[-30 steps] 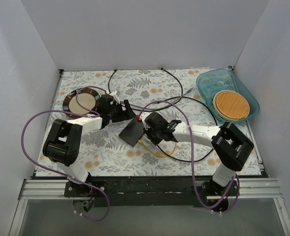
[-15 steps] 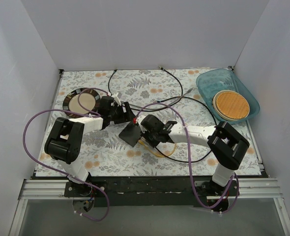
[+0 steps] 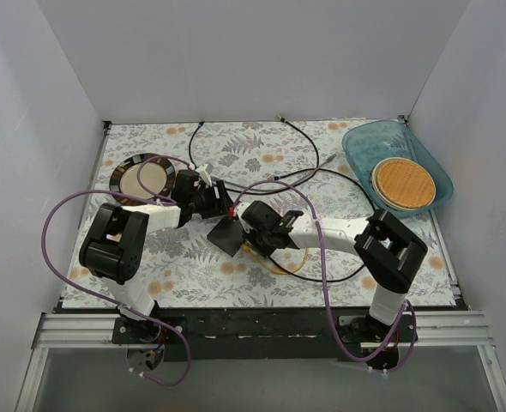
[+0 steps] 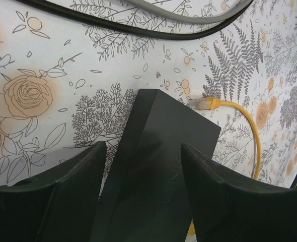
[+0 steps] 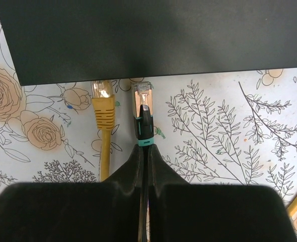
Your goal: Insert the plug into the switch port
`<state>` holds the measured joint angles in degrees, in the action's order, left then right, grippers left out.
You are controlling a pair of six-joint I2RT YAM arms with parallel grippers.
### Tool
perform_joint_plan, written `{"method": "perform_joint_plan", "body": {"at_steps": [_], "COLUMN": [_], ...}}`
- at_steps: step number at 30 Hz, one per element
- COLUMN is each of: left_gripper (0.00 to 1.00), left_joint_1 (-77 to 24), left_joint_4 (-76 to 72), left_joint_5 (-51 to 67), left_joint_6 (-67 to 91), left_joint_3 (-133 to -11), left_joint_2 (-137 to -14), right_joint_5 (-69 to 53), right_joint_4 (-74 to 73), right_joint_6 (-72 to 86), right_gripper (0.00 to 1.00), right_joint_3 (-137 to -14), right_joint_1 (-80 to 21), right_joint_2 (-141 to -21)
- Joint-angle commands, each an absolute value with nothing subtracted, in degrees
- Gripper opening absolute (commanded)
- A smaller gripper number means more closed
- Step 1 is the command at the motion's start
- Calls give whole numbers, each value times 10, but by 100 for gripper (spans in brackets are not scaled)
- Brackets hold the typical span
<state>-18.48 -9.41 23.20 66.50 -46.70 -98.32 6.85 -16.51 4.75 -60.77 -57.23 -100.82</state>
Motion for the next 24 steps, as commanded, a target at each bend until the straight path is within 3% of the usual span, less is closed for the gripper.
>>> {"method": "perform_joint_plan", "body": {"at_steps": [1,24], "left_gripper": [59,57], "left_joint_1": [-183,-182], "left_joint_4": [-105,-113], "left_joint_5": [246,266], "left_joint_6": [663,666], "left_joint_3": [-461,-463], "left_joint_2": [-976,-993], "right_joint_5": [82,90], "right_joint_4": [-161,-144], "right_joint_6": [57,64], "right_gripper": [1,1], "right_joint_3": [-635,-644], "right_joint_1": [-577,-577], "right_joint_2": [-1018,-1027]}}
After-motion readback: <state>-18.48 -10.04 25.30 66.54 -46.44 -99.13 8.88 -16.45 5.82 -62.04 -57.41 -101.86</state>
